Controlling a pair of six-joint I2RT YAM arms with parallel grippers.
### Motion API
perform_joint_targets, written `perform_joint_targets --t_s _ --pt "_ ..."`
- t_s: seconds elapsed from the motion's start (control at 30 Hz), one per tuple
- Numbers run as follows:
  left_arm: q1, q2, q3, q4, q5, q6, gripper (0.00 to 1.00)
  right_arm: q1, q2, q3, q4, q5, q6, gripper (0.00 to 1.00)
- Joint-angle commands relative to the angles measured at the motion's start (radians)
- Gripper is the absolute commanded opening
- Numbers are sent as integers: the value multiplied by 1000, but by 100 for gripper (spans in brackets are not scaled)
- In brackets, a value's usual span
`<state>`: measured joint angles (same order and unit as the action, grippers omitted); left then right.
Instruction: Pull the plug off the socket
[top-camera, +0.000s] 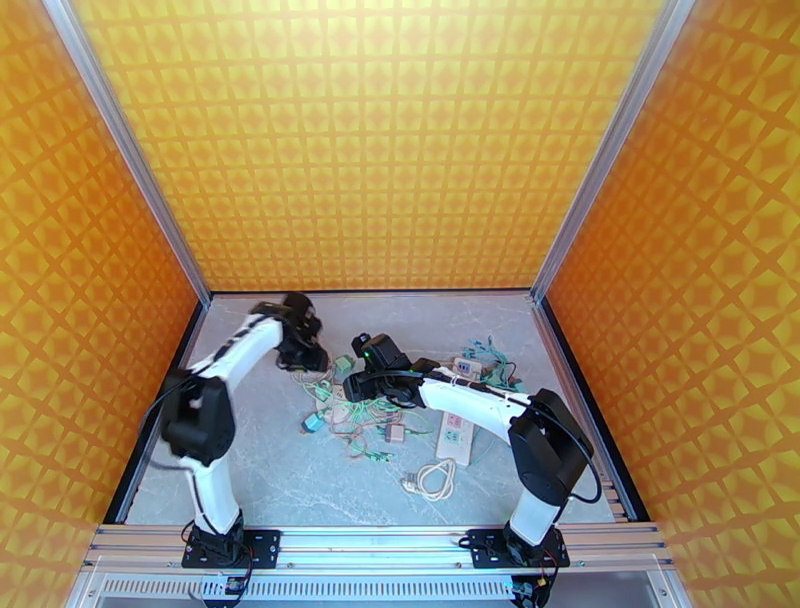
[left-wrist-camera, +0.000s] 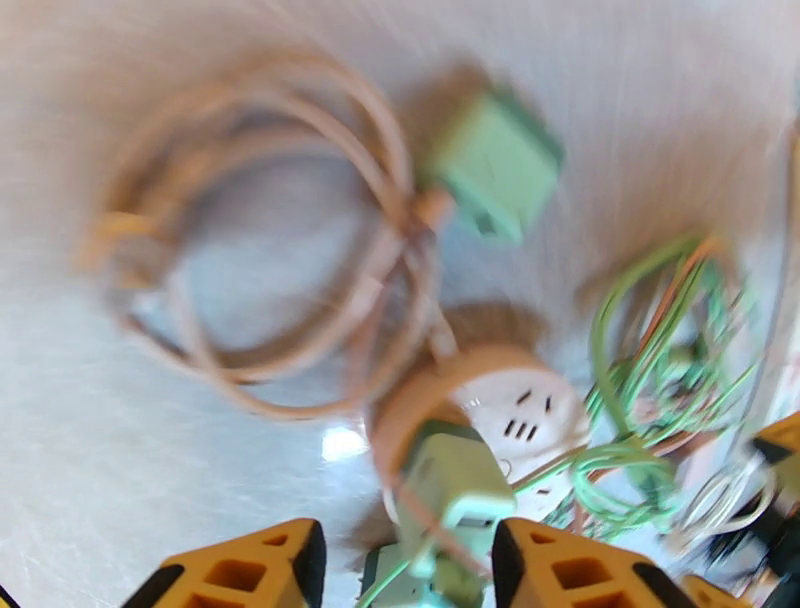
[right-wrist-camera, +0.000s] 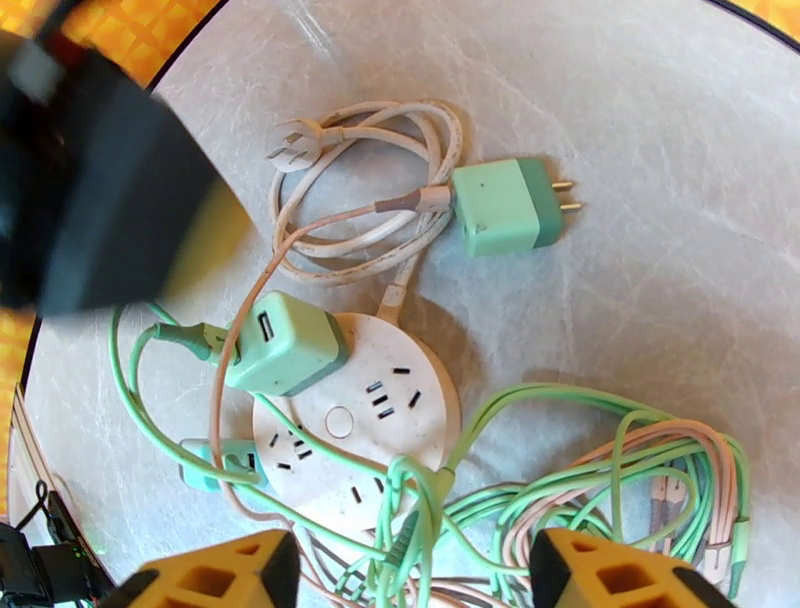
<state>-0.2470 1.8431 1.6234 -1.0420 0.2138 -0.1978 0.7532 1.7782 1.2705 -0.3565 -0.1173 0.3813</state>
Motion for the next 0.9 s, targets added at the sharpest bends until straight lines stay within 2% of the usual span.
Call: perform_joint_targets --t_s 0.0,0.17,0.3,0.37,0.43,0.5,0.67,0.87 --pt "36 -102 -58 98 29 -92 50 14 54 -26 24 -85 78 57" --pt "45 -184 -238 178 29 -108 49 45 101 -36 36 -100 138 57" --pt "50 -238 -361 233 36 -135 49 47 162 -21 19 -50 166 58" --pt "49 -265 -411 260 48 -135 48 35 181 -10 8 -7 170 49" --pt "49 -291 -456 281 50 -127 48 2 204 -6 26 -6 177 45" --pt "50 -304 -484 285 57 -113 48 -28 233 18 11 2 160 41" --pt "3 -316 -544 322 67 -57 49 -76 263 69 -26 18 66 40" --pt "-19 -269 -539 379 -1 -62 49 -94 256 82 -61 6 15 40"
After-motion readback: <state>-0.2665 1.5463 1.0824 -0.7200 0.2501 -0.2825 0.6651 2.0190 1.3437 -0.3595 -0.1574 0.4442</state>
